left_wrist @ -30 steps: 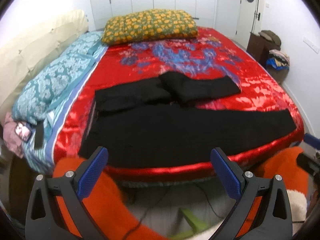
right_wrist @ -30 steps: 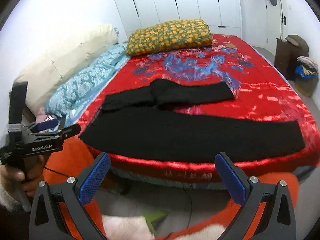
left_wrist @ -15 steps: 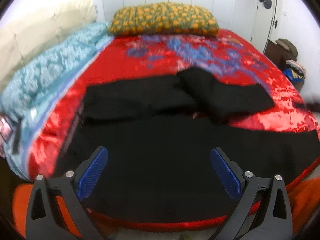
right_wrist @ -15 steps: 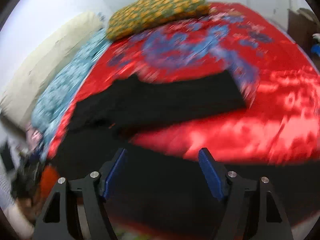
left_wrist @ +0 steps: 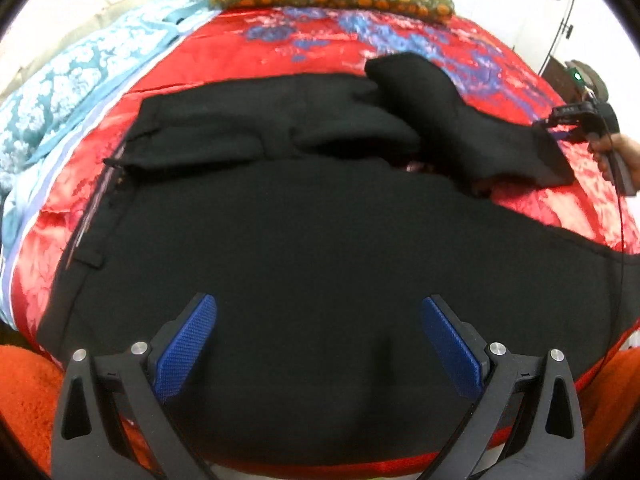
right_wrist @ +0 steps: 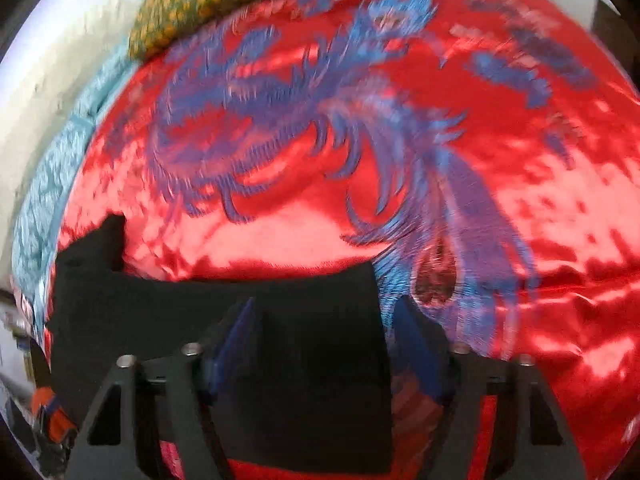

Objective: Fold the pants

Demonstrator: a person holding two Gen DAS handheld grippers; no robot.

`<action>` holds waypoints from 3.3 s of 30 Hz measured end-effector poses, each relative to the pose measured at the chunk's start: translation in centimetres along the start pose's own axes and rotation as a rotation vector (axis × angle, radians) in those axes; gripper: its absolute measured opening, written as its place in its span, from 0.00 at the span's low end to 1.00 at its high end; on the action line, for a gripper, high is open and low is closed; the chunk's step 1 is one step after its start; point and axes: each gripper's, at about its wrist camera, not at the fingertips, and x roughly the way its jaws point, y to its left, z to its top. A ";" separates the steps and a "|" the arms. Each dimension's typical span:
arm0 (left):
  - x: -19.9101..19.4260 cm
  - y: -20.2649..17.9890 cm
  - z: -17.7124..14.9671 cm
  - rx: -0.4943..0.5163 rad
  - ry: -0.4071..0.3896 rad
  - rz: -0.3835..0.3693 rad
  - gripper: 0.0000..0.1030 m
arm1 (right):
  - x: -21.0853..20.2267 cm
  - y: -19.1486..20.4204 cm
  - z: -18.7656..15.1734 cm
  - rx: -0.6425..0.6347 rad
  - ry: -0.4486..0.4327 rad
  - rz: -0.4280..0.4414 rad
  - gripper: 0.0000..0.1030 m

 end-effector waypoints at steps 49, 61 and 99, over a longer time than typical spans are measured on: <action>3.8 -6.7 -0.2 0.186 -0.027 0.088 0.99 | -3.7 18.6 -32.3 -0.180 -0.246 -0.254 0.96; 4.3 -4.6 -1.0 0.130 -0.009 -0.001 1.00 | -2.3 15.7 -33.3 -0.039 -0.360 -0.223 1.00; 3.7 -4.7 -1.0 0.130 0.003 0.004 1.00 | -2.0 15.6 -33.7 -0.032 -0.386 -0.231 1.00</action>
